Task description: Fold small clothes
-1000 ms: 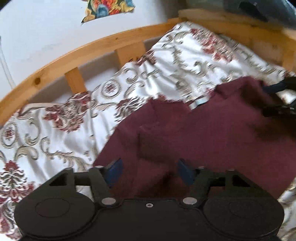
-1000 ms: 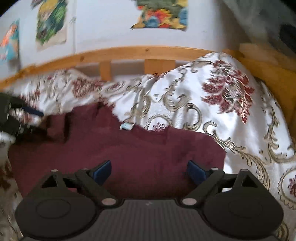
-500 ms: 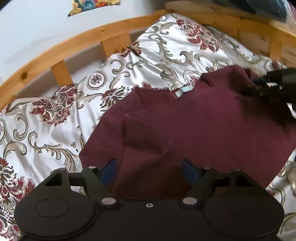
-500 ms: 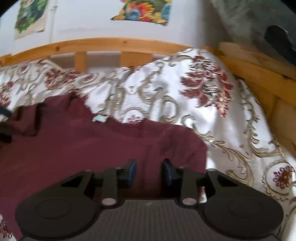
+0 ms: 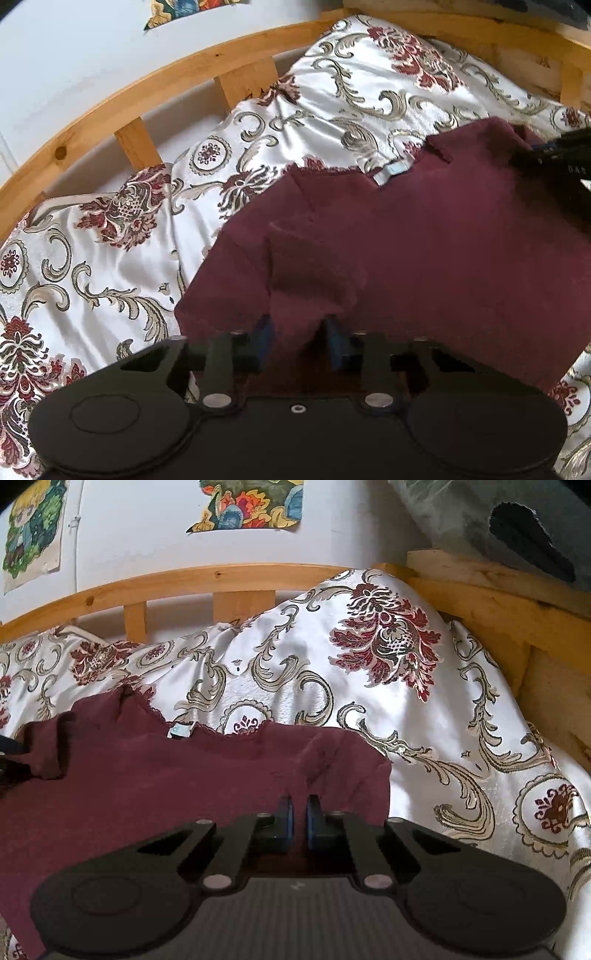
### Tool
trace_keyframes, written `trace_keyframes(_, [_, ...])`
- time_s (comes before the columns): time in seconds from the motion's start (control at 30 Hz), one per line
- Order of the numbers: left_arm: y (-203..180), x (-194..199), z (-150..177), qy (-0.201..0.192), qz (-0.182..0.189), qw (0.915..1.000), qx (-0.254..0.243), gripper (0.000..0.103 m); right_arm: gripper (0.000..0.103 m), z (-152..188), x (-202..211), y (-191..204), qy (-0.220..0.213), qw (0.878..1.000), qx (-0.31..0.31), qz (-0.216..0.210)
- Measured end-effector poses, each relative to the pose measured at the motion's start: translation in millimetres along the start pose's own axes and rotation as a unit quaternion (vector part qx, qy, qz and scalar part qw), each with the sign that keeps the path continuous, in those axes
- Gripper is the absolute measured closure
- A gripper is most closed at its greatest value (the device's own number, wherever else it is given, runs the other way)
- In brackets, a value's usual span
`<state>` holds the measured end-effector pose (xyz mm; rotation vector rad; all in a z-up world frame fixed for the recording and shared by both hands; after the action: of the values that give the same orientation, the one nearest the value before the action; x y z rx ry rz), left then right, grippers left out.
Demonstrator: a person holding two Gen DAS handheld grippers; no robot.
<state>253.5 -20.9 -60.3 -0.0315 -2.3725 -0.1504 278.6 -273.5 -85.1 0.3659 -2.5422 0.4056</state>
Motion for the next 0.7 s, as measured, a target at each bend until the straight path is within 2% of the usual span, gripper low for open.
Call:
trace_keyframes(0.1, [4.8, 3.9, -4.0, -0.015, 0.004, 0.9997, 0.020, 0.100, 0.095, 0.3, 2.6, -2.1, -0.001, 1.000, -0.010, 0.001])
trace_keyframes(0.27, [30.5, 14.0, -16.6, -0.058, 0.011, 0.9917, 0.115, 0.101, 0.095, 1.8, 13.8, -6.3, 0.005, 0.999, -0.039, 0.009])
trace_keyframes(0.4, [53.8, 11.1, -17.7, -0.071, 0.008, 0.9795, 0.188, 0.102, 0.095, 3.8, 22.4, -12.5, 0.009, 0.997, -0.081, 0.016])
trace_keyframes(0.5, [70.2, 0.5, -11.8, -0.062, 0.013, 0.9665, 0.249, 0.102, 0.095, 7.6, 24.9, -13.0, 0.012, 0.996, -0.092, 0.017])
trace_keyframes(0.57, [77.6, -7.5, -7.5, -0.059, 0.008, 0.9617, 0.268, 0.102, 0.095, 9.4, 23.2, -11.3, 0.016, 0.996, -0.084, 0.022])
trace_keyframes(0.7, [79.6, -13.4, -7.2, -0.066, 0.002, 0.9610, 0.269, 0.102, 0.095, 12.9, 23.7, -11.5, 0.023, 0.996, -0.087, 0.025])
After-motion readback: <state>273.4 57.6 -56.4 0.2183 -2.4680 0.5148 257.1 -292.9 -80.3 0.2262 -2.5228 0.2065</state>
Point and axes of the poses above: each gripper's, at about its wrist camera, not at the fingertips, and x roughly against the way its jaws point, y to its left, z to its underside, the point moved 4 cm from there along -x, roughly the way its jaws point, and after that the axes turned 13 degrees about x, right-handed, at the moved point
